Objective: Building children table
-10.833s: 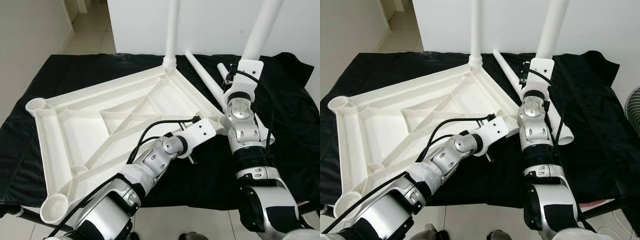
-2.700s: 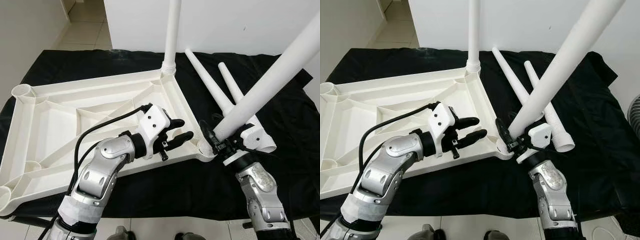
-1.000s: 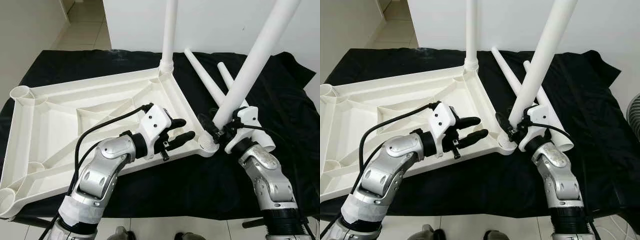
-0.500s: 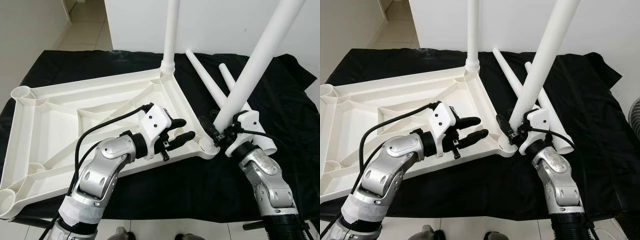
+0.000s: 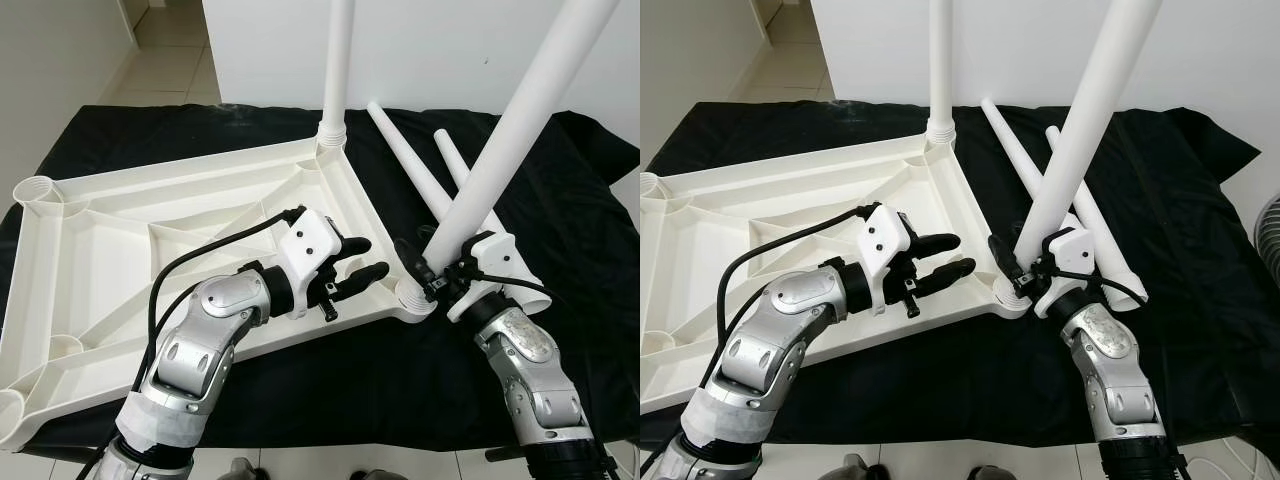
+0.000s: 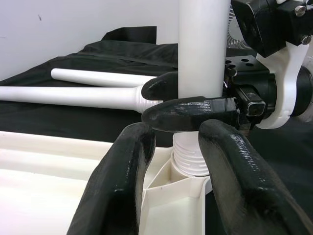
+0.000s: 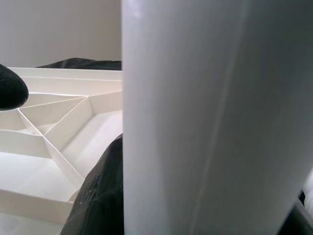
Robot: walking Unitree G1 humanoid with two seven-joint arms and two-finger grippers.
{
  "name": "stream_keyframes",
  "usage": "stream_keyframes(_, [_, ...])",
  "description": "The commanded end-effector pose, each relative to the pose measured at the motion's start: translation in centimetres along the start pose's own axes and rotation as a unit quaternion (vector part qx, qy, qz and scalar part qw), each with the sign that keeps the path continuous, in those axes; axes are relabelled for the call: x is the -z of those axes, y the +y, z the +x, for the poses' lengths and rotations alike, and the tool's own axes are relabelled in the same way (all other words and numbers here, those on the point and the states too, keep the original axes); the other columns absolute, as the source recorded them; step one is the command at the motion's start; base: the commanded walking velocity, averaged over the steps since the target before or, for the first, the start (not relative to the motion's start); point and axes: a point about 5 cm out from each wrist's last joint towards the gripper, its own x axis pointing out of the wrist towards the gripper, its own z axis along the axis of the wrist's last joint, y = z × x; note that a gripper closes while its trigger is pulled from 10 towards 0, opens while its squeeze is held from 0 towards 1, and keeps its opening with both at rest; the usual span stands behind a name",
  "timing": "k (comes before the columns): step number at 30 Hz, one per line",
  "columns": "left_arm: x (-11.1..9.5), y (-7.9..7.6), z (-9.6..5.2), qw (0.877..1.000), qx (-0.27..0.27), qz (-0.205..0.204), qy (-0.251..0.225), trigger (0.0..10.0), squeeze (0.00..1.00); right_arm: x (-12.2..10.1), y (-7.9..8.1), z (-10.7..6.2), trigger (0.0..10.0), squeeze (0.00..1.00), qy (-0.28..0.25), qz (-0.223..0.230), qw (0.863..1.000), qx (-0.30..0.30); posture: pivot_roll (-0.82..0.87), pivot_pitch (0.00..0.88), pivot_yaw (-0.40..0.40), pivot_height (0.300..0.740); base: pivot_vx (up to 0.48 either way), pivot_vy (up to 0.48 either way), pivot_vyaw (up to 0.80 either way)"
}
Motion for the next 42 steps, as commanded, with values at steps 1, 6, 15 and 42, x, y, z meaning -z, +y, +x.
stream_keyframes(1, [-0.1, 0.3, -0.1, 1.000, -0.030, 0.001, 0.004, 10.0, 0.00, 6.0, 1.8, -2.3, 10.0, 0.00, 0.150, 0.012, 0.988, -0.027, -0.11, 0.123, 0.055, 0.740, 0.000, 0.000, 0.00])
stream_keyframes(6, [-0.1, 0.3, -0.1, 1.000, -0.029, 0.002, 0.003, 10.0, 0.00, 6.0, 1.9, -2.4, 10.0, 0.00, 0.144, 0.004, 0.989, -0.036, -0.11, 0.123, 0.055, 0.740, 0.000, 0.000, 0.00])
stream_keyframes(15, [-0.1, 0.3, -0.1, 1.000, -0.029, 0.001, 0.003, 10.0, 0.00, 5.9, 2.2, -2.5, 10.0, 0.00, 0.135, 0.000, 0.990, -0.045, -0.11, 0.124, 0.060, 0.740, 0.000, 0.000, 0.00])
stream_keyframes(42, [-0.3, 0.3, -0.2, 1.000, -0.029, 0.001, 0.002, 10.0, 0.00, 7.9, 0.9, -3.8, 10.0, 0.00, 0.169, 0.062, 0.984, -0.004, -0.11, 0.128, 0.061, 0.740, 0.000, 0.000, 0.00])
